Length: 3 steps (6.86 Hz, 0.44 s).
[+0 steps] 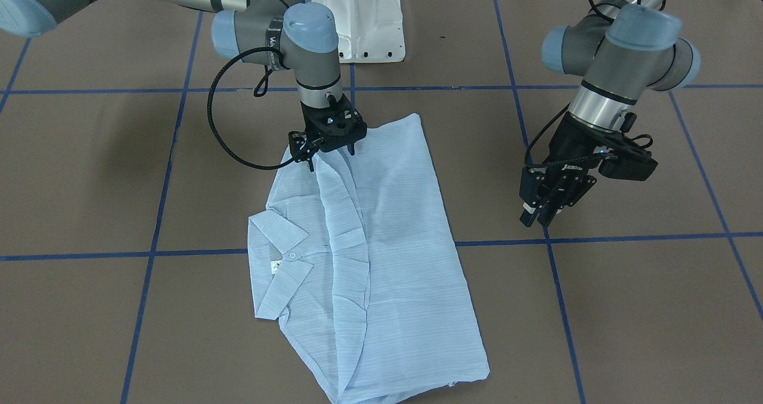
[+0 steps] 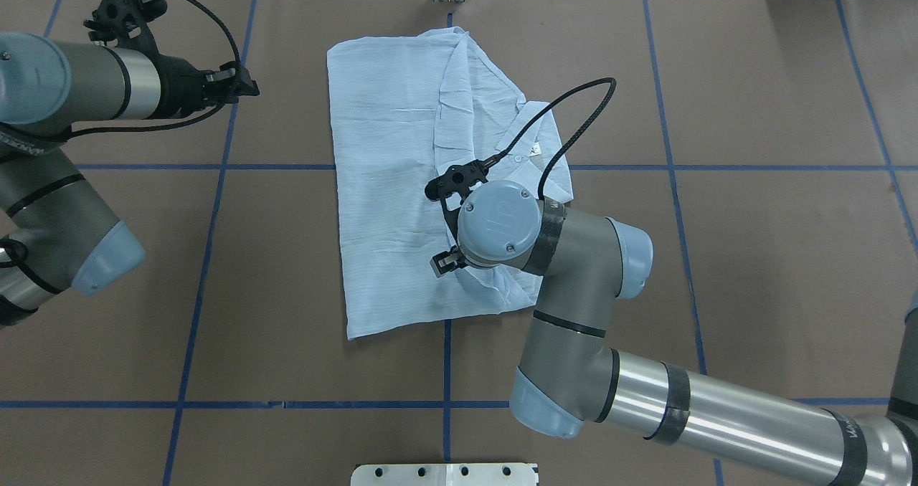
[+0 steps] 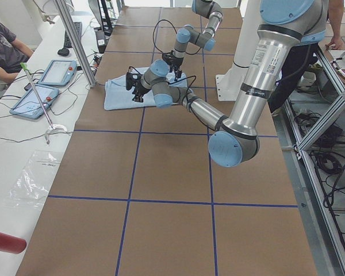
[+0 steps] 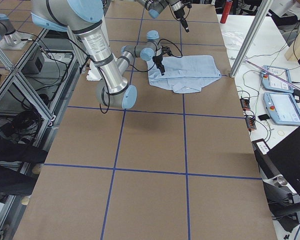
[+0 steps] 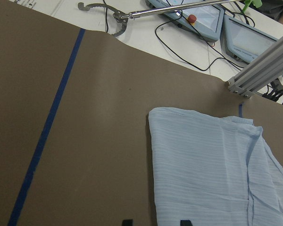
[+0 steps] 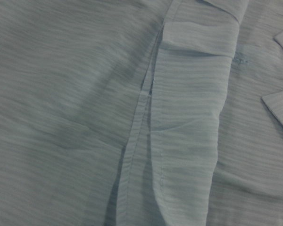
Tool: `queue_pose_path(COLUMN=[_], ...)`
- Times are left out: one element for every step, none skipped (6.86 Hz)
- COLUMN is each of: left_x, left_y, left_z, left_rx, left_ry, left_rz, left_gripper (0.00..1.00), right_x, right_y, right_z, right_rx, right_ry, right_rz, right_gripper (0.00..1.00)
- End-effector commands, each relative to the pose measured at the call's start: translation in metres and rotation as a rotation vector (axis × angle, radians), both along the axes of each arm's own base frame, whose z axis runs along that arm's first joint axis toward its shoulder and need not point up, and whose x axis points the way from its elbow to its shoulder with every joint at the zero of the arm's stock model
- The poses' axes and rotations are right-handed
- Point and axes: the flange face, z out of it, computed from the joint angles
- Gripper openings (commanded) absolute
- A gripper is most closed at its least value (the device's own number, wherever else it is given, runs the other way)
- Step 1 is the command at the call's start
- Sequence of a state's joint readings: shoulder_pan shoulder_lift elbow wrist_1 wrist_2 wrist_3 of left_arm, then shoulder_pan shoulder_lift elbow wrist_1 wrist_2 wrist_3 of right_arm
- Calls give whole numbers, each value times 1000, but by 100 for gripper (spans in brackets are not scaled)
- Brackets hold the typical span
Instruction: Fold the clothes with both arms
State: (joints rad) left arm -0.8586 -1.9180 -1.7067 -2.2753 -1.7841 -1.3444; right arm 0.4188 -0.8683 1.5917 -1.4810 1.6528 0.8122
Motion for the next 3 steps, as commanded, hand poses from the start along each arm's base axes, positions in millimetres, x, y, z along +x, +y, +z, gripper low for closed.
queue_pose_path(left_x=[0,1,1], left_y=[1,0,0], left_z=[0,1,0], left_rx=[-3,-3,-3], left_ry=[2,0,2], left_rz=[0,0,0], left_gripper=[45,45,45], right_x=[-9,-8,-7], right_y=[-1,-2,-3], right_z=[8,17,23], right_rx=[20,20,29], right_ry=[30,44,55], right_rz=[-18,-24,-34], right_gripper=[100,100,100])
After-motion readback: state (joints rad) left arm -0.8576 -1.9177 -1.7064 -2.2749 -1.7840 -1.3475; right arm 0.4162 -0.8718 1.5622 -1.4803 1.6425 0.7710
